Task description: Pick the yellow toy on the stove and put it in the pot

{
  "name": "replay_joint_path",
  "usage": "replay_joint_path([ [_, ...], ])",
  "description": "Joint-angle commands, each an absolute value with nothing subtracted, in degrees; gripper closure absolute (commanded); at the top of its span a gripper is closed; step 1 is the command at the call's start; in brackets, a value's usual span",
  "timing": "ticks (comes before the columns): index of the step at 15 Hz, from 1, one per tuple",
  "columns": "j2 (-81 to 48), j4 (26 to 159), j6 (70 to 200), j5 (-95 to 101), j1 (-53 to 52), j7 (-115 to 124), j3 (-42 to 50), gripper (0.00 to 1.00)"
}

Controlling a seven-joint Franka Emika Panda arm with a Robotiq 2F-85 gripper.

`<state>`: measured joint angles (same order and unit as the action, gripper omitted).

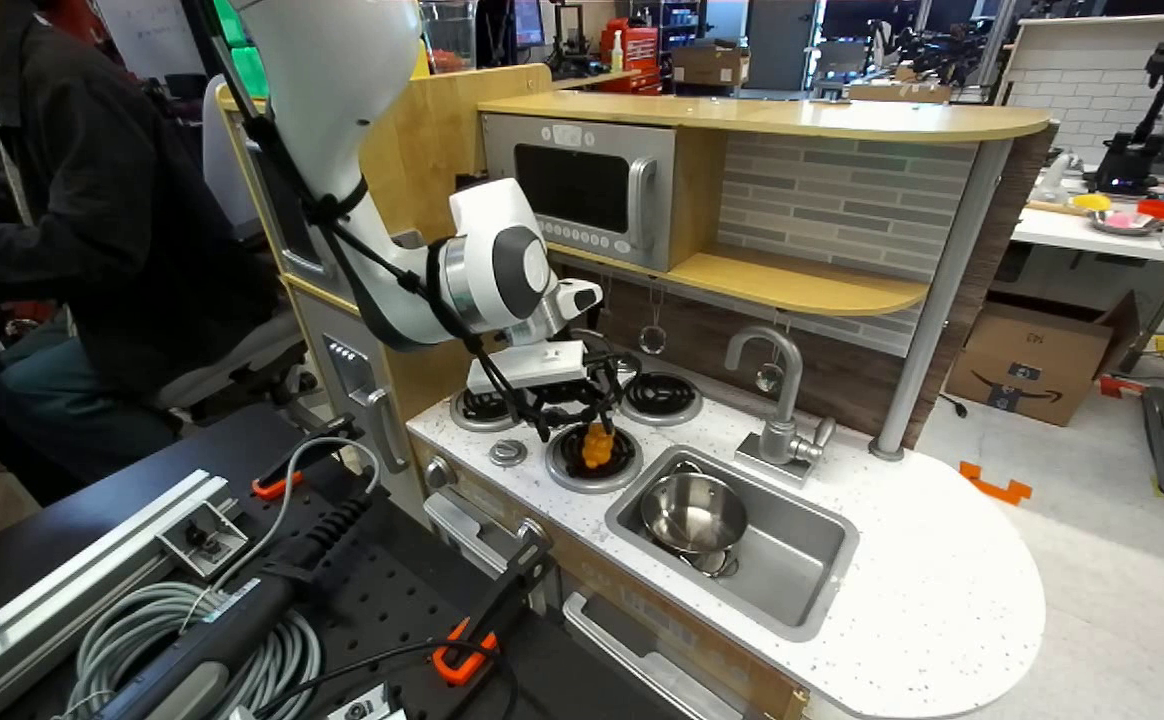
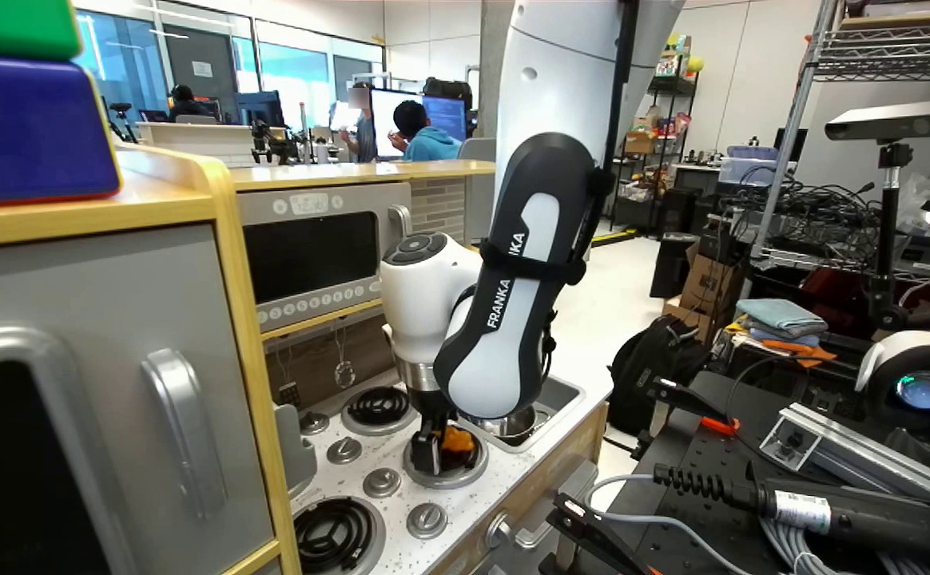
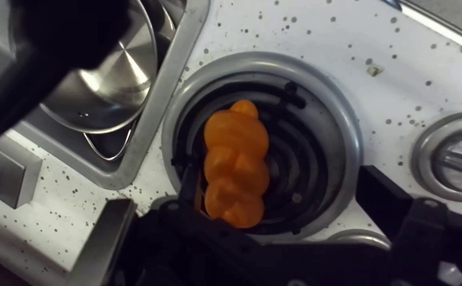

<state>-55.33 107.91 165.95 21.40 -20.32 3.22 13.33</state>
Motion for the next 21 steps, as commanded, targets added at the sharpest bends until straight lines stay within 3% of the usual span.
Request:
replay_joint_path([
  [1,-54.4,110.2,168.6,21.2,-21.6,4.7,16.1,0.00],
  [5,-56.5,107.7,166.5,20.0,-20.2,4.3,15.4,0.00],
  [6,-56.8,107.3,166.4,19.9,-20.0,4.2,15.1,0.25],
  [7,-57.0,107.1,166.1,19.9,-19.9,4.0,14.8,0.26],
  [16,-57.7,106.1,164.0,19.3,-17.7,2.5,11.7,0.96],
  [21,-53.5,110.9,165.9,19.6,-14.0,1.0,11.3,0.94],
])
